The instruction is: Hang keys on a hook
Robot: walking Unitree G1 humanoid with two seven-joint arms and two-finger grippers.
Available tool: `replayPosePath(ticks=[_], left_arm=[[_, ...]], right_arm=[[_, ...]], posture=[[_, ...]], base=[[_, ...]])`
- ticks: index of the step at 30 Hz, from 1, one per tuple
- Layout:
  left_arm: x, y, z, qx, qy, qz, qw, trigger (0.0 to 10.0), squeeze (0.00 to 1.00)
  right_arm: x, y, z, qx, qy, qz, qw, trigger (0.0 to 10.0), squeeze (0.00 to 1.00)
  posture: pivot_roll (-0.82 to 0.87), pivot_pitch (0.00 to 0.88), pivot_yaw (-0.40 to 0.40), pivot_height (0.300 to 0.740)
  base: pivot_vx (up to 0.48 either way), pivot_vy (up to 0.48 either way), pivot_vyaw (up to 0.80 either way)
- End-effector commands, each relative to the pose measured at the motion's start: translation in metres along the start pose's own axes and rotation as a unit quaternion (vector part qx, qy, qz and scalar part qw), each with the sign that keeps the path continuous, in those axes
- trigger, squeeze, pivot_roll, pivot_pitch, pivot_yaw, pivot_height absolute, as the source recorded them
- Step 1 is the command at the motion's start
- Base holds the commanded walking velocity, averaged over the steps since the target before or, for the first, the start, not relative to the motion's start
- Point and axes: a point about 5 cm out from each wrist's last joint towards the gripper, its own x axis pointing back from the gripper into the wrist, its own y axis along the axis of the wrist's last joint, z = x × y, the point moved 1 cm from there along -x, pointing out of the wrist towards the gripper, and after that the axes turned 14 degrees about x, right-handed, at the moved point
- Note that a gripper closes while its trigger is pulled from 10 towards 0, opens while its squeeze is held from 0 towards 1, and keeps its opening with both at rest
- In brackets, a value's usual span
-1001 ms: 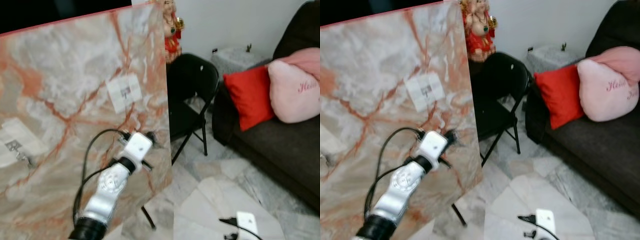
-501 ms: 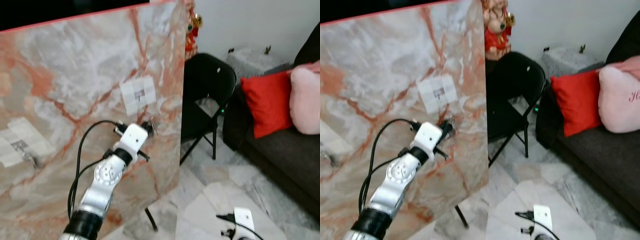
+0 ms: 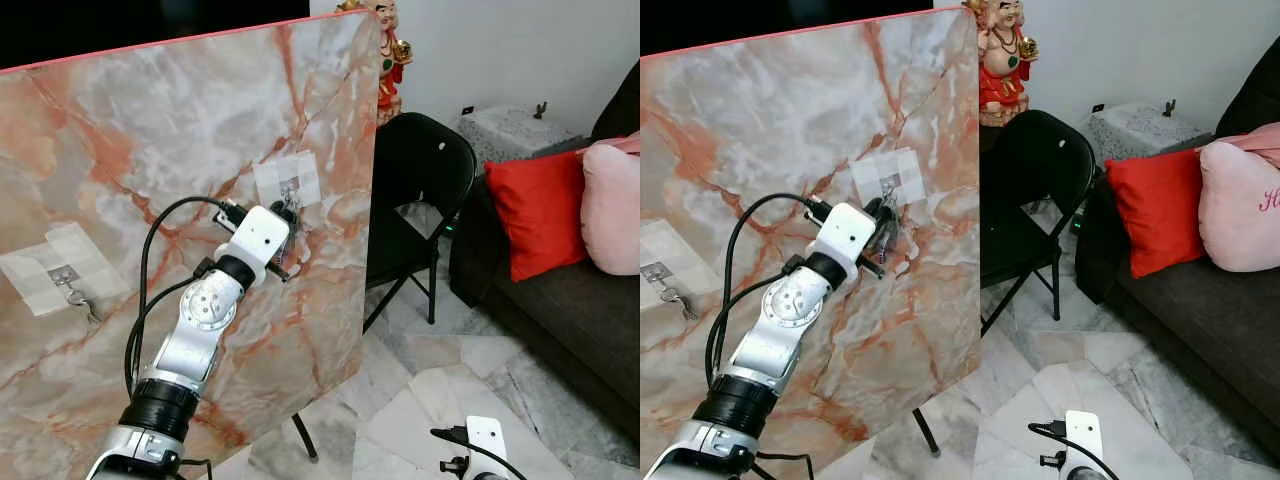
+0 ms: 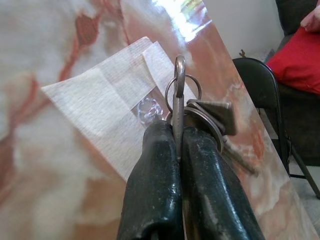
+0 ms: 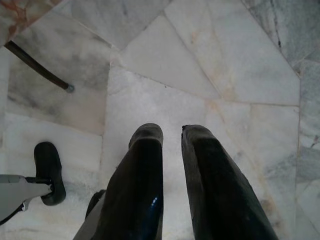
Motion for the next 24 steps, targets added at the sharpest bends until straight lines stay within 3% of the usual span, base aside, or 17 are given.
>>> replayPosePath(ticks=[1,15,24], left_arm=[[-0.0071,0.0030,-0.0013,-0.002,-0.004,0.002,1.000,10.0,0.00],[-0.0132,0.0009,-0.0084,-0.014,-0.024,0.024,0.999,10.0,0.00],[-0.0158,-0.0030,0.0010,-0.042,0.005,0.055,0.998,10.0,0.00]], right_arm=[[-0.0001,0.0011,0.0006,-0.004,-0.001,-0.001,1.000,10.0,0.00],[-0.0001,0.0008,0.0011,-0.003,-0.001,0.000,1.000,10.0,0.00],[-0.0001,0.0004,0.0012,0.000,-0.001,0.002,1.000,10.0,0.00]], posture=[[0.02,0.000,-0.002,0.740],[0.01,0.000,0.002,0.740],[0.01,0.000,0.001,0.740]], base=[[0.000,0.000,0.00],[0.000,0.000,0.00],[0.000,0.000,0.00]])
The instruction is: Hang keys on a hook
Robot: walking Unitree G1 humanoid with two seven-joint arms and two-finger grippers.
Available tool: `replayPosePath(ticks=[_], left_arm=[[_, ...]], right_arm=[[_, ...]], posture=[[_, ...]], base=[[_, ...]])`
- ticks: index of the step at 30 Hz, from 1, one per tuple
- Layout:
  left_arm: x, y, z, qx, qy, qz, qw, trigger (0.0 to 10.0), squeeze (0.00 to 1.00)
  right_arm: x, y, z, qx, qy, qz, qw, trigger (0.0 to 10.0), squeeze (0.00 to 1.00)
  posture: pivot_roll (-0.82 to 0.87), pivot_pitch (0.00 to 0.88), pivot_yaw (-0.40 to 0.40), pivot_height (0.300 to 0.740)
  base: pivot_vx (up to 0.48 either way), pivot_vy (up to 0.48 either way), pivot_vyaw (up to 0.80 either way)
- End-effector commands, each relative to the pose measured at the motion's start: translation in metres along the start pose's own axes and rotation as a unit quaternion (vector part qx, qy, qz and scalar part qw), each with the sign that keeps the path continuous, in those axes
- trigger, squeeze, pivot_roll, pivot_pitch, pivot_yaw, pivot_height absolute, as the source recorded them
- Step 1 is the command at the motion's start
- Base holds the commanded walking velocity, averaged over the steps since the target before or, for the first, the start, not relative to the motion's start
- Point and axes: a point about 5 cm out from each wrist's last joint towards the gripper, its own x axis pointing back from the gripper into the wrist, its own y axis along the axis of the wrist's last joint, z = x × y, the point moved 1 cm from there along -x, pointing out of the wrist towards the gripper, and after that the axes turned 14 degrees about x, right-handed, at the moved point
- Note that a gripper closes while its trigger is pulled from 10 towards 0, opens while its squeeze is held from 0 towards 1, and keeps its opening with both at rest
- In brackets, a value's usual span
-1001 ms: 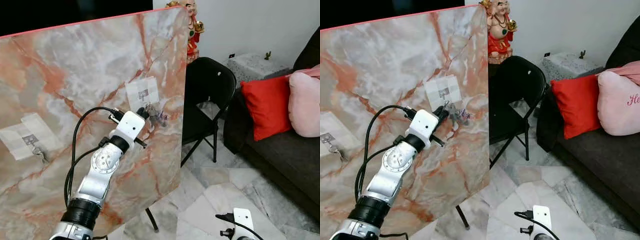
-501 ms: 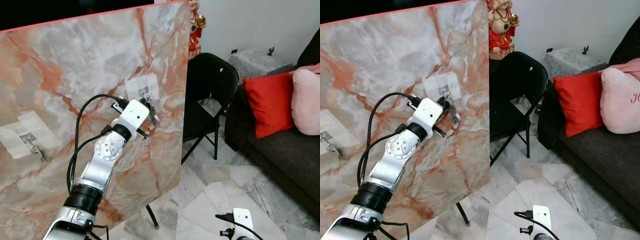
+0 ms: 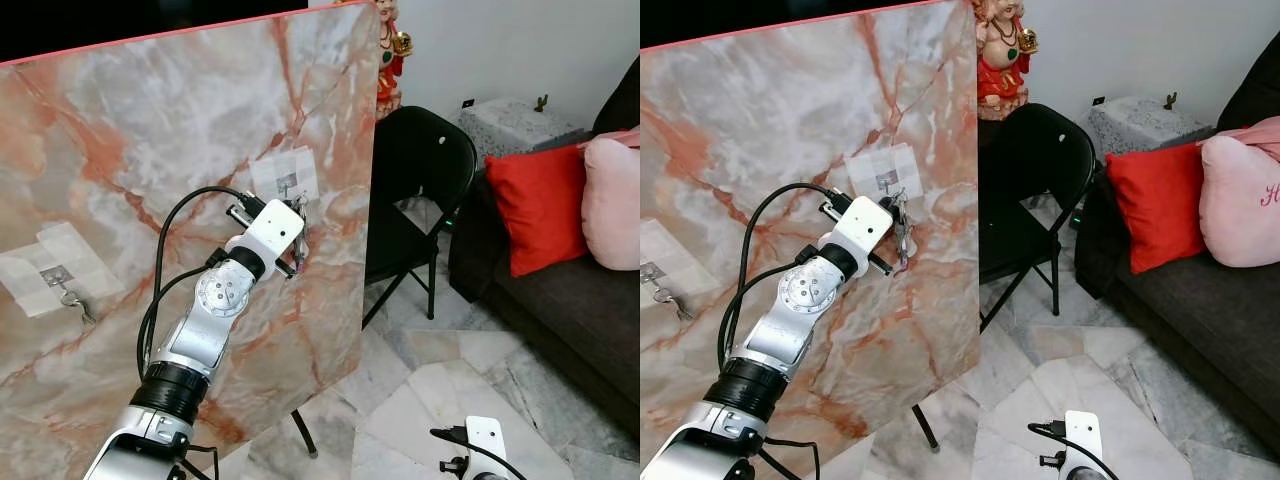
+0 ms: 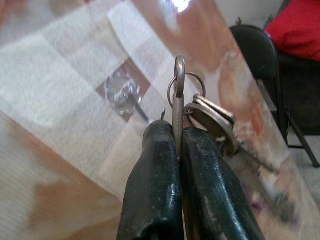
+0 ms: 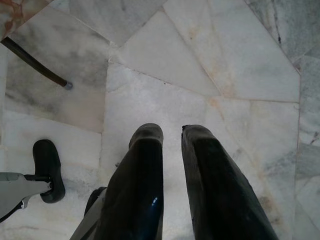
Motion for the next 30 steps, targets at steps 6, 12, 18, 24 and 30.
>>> replayPosePath(ticks=[6,12,18,24,30], left_arm=[[-0.002,0.007,0.008,-0.024,0.011,-0.001,1.000,10.0,0.00],[0.001,0.007,0.010,-0.034,0.014,0.006,0.999,10.0,0.00],[0.004,0.005,0.012,-0.035,0.012,0.018,0.999,10.0,0.00],[0.004,0.008,0.012,-0.034,0.015,0.018,0.999,10.0,0.00],[0.009,0.009,0.012,-0.020,0.008,0.006,1.000,10.0,0.00]], right_arm=[[0.000,0.000,0.001,0.001,0.000,0.002,1.000,10.0,0.00],[0.000,0.000,0.001,0.001,-0.001,0.002,1.000,10.0,0.00],[0.000,0.000,0.001,0.003,0.000,0.002,1.000,10.0,0.00],[0.000,0.001,0.001,0.003,0.000,0.002,1.000,10.0,0.00],[0.000,0.001,0.001,-0.004,-0.002,-0.002,1.000,10.0,0.00]], posture=[[0.02,0.000,0.000,0.740],[0.02,0.000,0.000,0.740],[0.02,0.000,-0.003,0.740],[0.02,0.000,-0.003,0.740],[0.02,0.000,-0.003,0.740]], base=[[0.000,0.000,0.00],[0.000,0.000,0.00],[0.000,0.000,0.00],[0.000,0.000,0.00],[0.000,0.000,0.00]])
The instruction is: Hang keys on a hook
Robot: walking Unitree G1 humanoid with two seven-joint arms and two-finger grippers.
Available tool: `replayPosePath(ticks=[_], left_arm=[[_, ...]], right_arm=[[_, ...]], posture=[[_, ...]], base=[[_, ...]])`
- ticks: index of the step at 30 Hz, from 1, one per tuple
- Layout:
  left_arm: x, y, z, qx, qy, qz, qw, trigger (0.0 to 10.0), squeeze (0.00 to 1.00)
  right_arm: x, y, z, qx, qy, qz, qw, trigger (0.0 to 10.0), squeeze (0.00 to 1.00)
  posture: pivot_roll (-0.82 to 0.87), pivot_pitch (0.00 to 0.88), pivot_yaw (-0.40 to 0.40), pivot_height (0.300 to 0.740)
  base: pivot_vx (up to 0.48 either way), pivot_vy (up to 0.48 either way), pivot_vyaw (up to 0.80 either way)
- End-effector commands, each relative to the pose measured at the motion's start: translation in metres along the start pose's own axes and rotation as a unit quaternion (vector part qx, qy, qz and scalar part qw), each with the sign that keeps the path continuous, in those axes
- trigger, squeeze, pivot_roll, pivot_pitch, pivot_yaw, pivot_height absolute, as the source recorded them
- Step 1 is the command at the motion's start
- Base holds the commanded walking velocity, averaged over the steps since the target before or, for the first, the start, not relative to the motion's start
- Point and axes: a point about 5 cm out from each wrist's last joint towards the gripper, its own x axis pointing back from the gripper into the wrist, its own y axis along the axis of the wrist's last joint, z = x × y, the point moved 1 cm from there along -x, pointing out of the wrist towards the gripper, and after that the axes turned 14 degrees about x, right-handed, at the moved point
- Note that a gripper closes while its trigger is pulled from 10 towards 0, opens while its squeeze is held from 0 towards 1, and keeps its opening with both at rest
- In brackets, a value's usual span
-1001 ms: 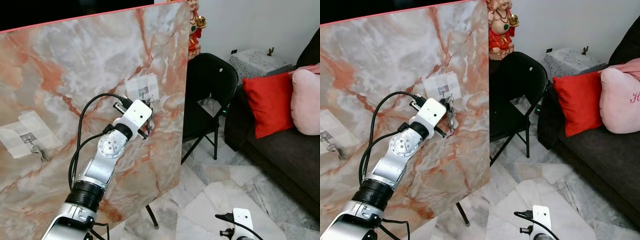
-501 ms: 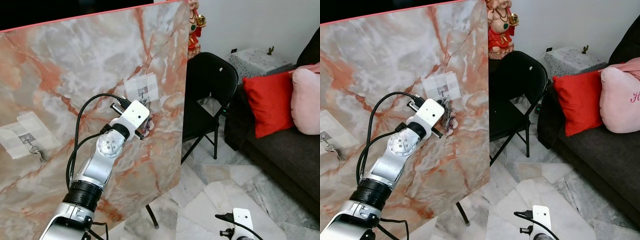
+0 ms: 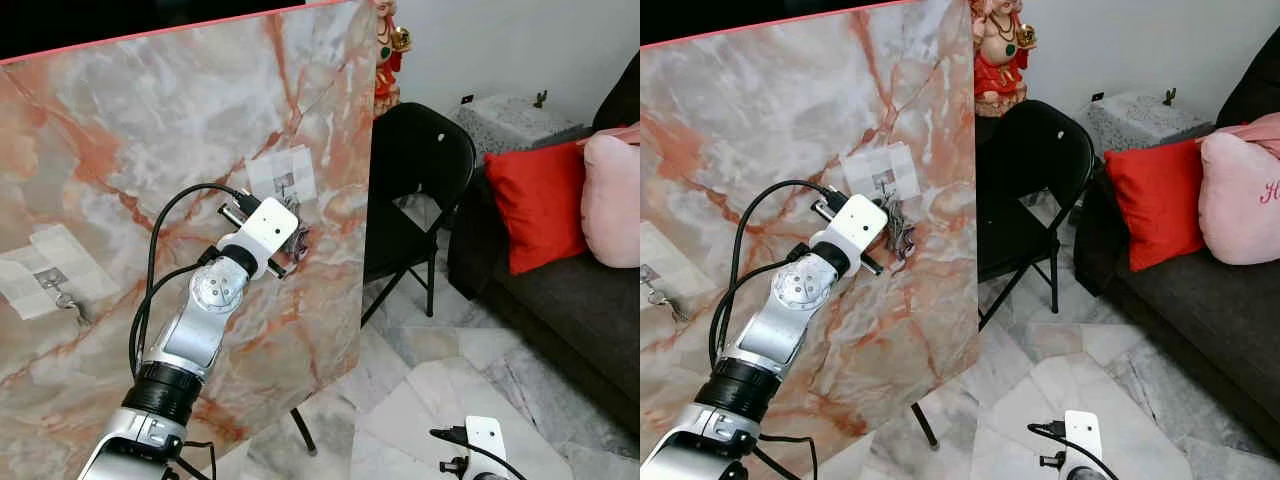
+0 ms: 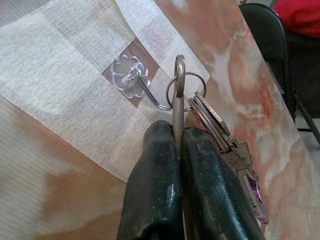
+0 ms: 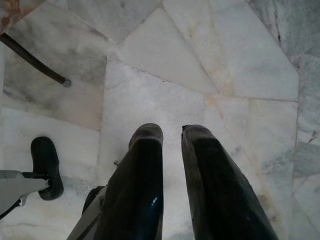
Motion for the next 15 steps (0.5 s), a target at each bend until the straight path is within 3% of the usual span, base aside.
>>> replayPosePath(ticks=[1,9,15], left_arm=[[0.004,0.006,0.005,0.000,0.001,-0.017,1.000,10.0,0.00],[0.017,0.003,0.004,0.033,-0.020,-0.029,0.999,10.0,0.00],[0.029,0.007,0.000,0.088,-0.056,-0.049,0.993,10.0,0.00]], right_arm=[[0.000,0.001,0.001,-0.008,-0.001,-0.003,1.000,10.0,0.00],[0.000,0.001,0.000,-0.008,-0.002,-0.004,1.000,10.0,0.00],[0.000,0.002,0.000,-0.008,-0.003,-0.005,1.000,10.0,0.00]], posture=[[0.02,0.000,-0.003,0.740],[0.02,0.000,-0.003,0.740],[0.02,0.000,-0.005,0.740]], base=[[0.000,0.000,0.00],[0.000,0.000,0.00],[0.000,0.000,0.00]])
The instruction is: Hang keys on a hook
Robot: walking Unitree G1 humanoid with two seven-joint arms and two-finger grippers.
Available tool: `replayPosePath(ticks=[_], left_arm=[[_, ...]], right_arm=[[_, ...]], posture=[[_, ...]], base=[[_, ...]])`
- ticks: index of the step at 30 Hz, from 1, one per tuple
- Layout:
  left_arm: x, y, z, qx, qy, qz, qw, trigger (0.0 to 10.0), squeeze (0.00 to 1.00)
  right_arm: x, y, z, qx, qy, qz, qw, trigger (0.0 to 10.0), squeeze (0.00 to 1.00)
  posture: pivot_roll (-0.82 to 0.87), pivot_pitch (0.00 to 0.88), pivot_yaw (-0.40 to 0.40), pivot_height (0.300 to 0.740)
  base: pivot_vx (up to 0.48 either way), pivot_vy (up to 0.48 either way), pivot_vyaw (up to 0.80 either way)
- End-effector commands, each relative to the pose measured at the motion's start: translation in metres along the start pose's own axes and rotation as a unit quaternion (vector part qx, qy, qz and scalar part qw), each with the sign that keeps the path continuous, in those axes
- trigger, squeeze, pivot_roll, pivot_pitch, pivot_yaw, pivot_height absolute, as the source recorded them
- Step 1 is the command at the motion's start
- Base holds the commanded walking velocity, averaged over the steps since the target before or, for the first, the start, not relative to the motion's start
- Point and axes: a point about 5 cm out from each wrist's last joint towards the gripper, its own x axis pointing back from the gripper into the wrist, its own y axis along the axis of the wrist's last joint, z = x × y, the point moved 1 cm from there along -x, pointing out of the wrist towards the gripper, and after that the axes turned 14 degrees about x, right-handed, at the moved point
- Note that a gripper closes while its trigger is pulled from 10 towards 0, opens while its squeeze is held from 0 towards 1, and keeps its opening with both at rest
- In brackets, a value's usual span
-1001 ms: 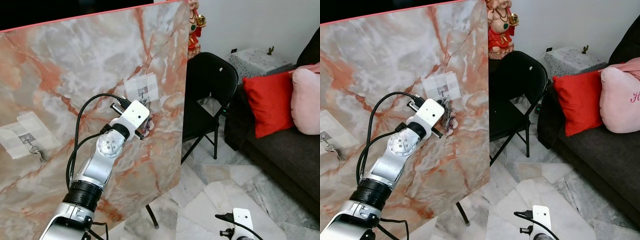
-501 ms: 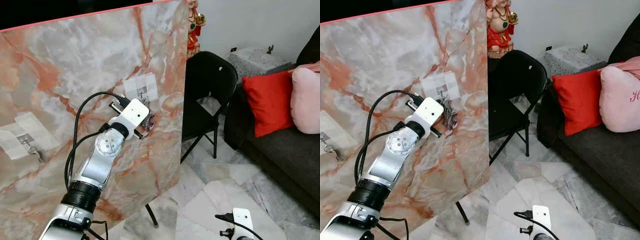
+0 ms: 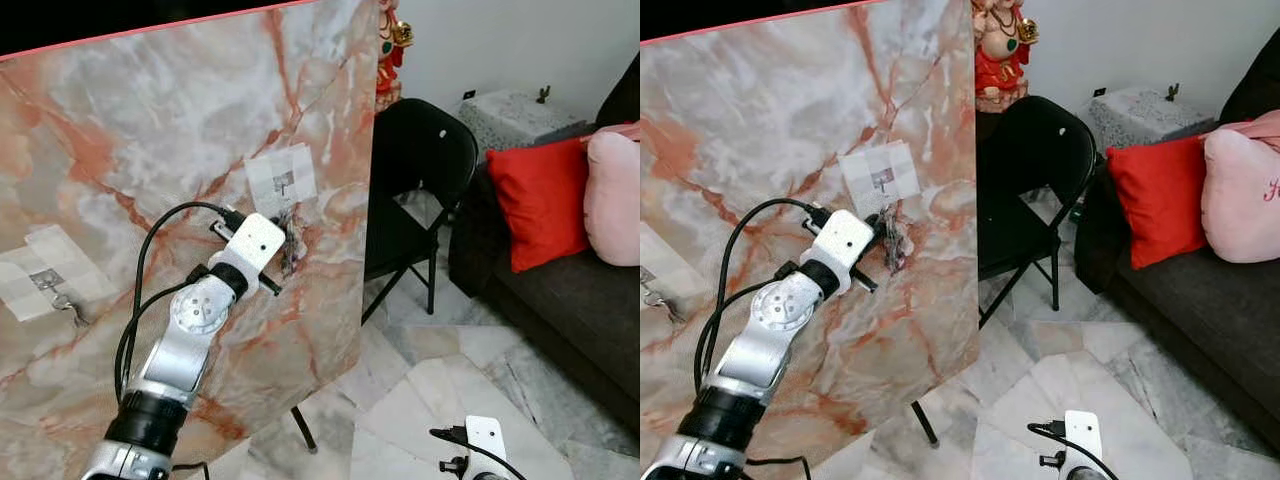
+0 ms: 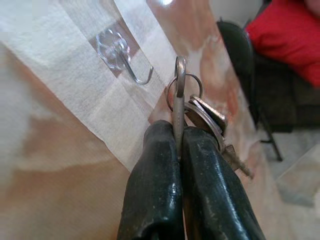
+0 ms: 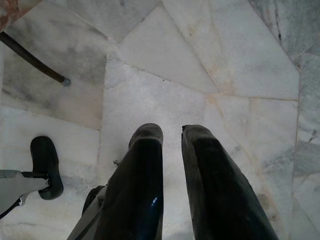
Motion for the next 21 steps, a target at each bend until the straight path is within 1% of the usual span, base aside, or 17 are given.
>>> replayPosePath(ticks=[1,3,5,6,7,12,14,15,16,18,21], left_arm=[[0.003,0.012,-0.002,0.016,-0.021,-0.028,0.999,10.0,0.00],[0.004,0.014,-0.004,0.027,-0.030,-0.030,0.999,10.0,0.00],[0.005,0.016,-0.003,0.036,-0.025,-0.036,0.998,10.0,0.00],[0.005,0.022,-0.001,0.065,-0.015,-0.050,0.996,10.0,0.00],[0.005,0.025,-0.001,0.079,-0.013,-0.057,0.995,10.0,0.00],[0.004,0.028,0.000,0.086,-0.001,-0.053,0.995,10.0,0.00],[0.001,0.031,0.002,0.103,0.017,-0.060,0.993,10.0,0.00],[-0.001,0.031,0.007,0.097,0.044,-0.054,0.993,10.0,0.00],[-0.001,0.031,0.007,0.097,0.044,-0.054,0.993,10.0,0.00],[-0.004,0.030,0.012,0.085,0.074,-0.044,0.993,10.0,0.00],[-0.006,0.032,0.013,0.082,0.083,-0.045,0.992,10.0,0.00]], right_arm=[[0.000,0.001,0.000,-0.007,-0.002,-0.004,1.000,10.0,0.00],[0.000,0.001,0.000,-0.006,-0.002,-0.004,1.000,10.0,0.00],[0.000,0.001,0.000,-0.006,-0.002,-0.004,1.000,10.0,0.00],[0.000,0.001,0.000,-0.006,-0.002,-0.004,1.000,10.0,0.00],[0.000,0.001,0.000,-0.006,-0.002,-0.004,1.000,10.0,0.00],[0.000,0.001,0.000,-0.006,-0.002,-0.003,1.000,10.0,0.00],[0.000,0.002,0.000,-0.005,-0.002,-0.003,1.000,10.0,0.00],[0.000,0.002,0.000,-0.005,-0.002,-0.003,1.000,10.0,0.00],[0.000,0.002,0.000,-0.005,-0.002,-0.003,1.000,10.0,0.00],[0.000,0.002,0.000,-0.005,-0.001,-0.003,1.000,10.0,0.00],[0.000,0.002,0.000,-0.005,-0.001,-0.003,1.000,10.0,0.00]], posture=[[0.02,0.000,-0.005,0.740],[0.03,0.000,-0.007,0.740],[0.03,0.000,-0.007,0.740],[0.03,0.000,-0.007,0.740],[0.03,0.000,-0.007,0.740],[0.03,0.000,-0.007,0.740],[0.02,0.000,-0.006,0.740],[0.02,0.000,-0.004,0.740],[0.02,0.000,-0.004,0.740],[0.02,0.000,-0.003,0.740],[0.02,0.000,-0.002,0.740]], base=[[0.000,0.000,0.00],[0.000,0.000,0.00],[0.000,0.000,0.00],[0.000,0.000,0.00],[0.000,0.000,0.00],[0.000,0.000,0.00],[0.000,0.000,0.00],[0.000,0.000,0.00],[0.000,0.000,0.00],[0.000,0.000,0.00],[0.000,0.000,0.00]])
